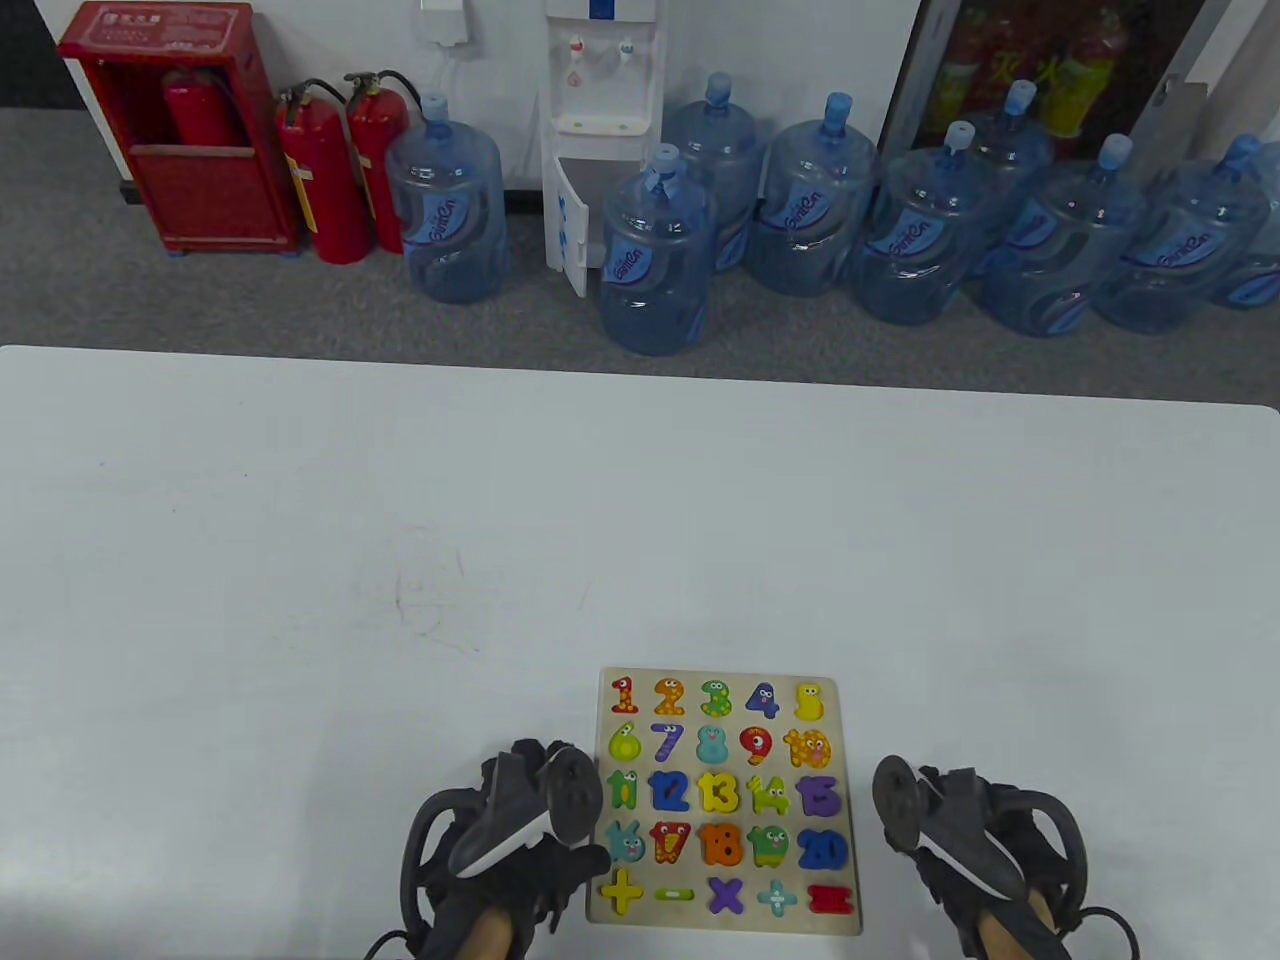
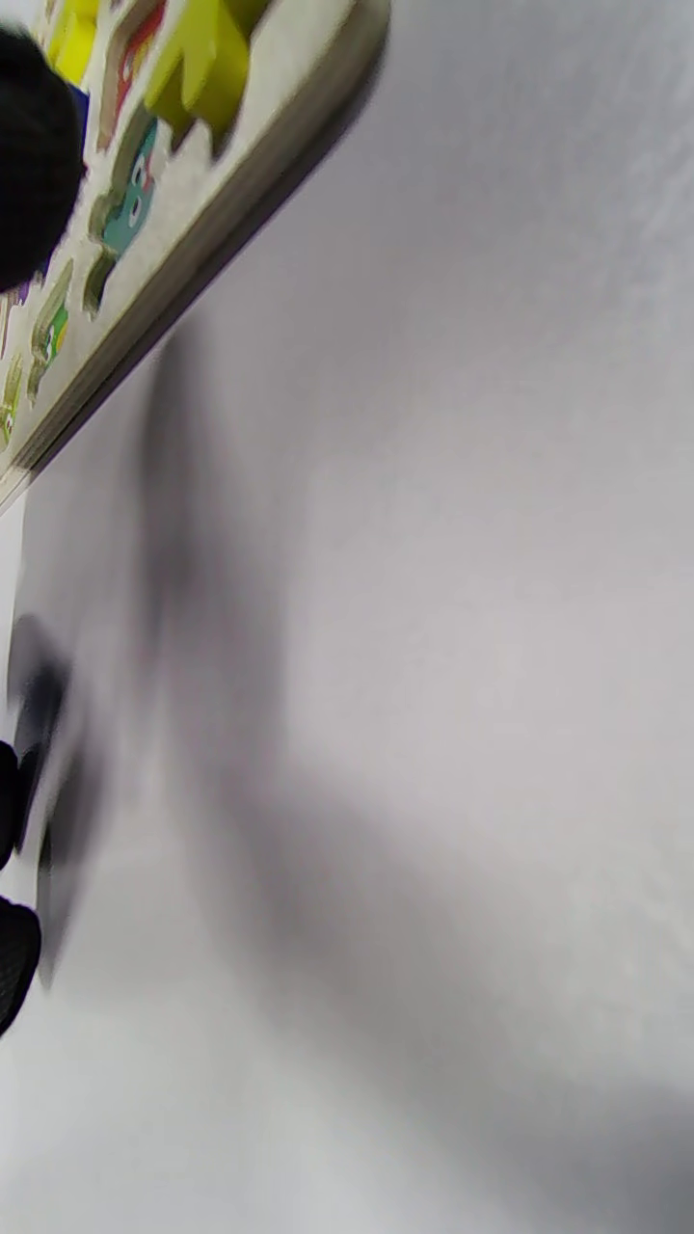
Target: Hold math block puzzle and insert math blocks into matching slots
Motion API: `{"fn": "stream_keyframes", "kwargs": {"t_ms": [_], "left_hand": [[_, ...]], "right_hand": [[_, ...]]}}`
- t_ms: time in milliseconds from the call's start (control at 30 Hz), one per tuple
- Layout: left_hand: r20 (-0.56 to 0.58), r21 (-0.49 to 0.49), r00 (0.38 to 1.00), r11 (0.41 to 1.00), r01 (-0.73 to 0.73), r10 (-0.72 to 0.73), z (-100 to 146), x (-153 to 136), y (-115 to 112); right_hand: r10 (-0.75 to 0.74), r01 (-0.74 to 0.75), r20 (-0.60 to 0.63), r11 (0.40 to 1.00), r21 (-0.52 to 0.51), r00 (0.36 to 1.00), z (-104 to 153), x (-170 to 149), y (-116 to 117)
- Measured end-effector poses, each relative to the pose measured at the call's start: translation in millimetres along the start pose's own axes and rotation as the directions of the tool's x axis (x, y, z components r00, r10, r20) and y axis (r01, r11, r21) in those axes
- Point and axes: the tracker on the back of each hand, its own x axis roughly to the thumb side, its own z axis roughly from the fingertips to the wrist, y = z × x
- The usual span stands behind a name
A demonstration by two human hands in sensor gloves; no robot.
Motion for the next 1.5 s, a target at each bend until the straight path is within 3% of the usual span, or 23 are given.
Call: {"fn": "stream_keyframes", "kwargs": {"t_ms": [100, 200, 333, 633, 800, 867, 1000, 1500], "left_hand": [[0.0, -0.002, 1.0, 1.0, 0.0, 0.0, 0, 0, 0], [0.0, -0.002, 1.0, 1.0, 0.001, -0.001, 0, 0, 0], [0.0, -0.002, 1.0, 1.0, 0.0, 0.0, 0, 0, 0], [0.0, -0.004, 1.0, 1.0, 0.001, -0.001, 0, 0, 0], [0.0, -0.004, 1.0, 1.0, 0.001, -0.001, 0, 0, 0], [0.0, -0.004, 1.0, 1.0, 0.0, 0.0, 0, 0, 0], [0.001, -0.004, 1.0, 1.0, 0.001, -0.001, 1, 0, 0], [0.001, -0.005, 1.0, 1.0, -0.002, 0.002, 1, 0, 0]], "right_hand": [[-0.044, 0.046, 0.039, 0.998, -0.037, 0.998, 6, -5, -5], [-0.064, 0.061, 0.117, 0.998, 0.034, 0.991, 8, -2, -1], [0.005, -0.009, 0.079, 0.999, 0.048, 0.997, 3, 3, 7], [0.036, -0.036, -0.005, 0.999, -0.025, 0.999, 0, 3, 9], [0.089, -0.089, 0.004, 0.995, -0.044, 0.996, 3, 8, 4], [0.072, -0.072, 0.002, 0.994, -0.077, 0.997, 6, 6, -1], [-0.044, 0.045, 0.123, 0.999, -0.007, 0.991, 10, 4, -4], [-0.059, 0.061, 0.078, 0.998, -0.016, 0.995, 6, 2, 1]]}}
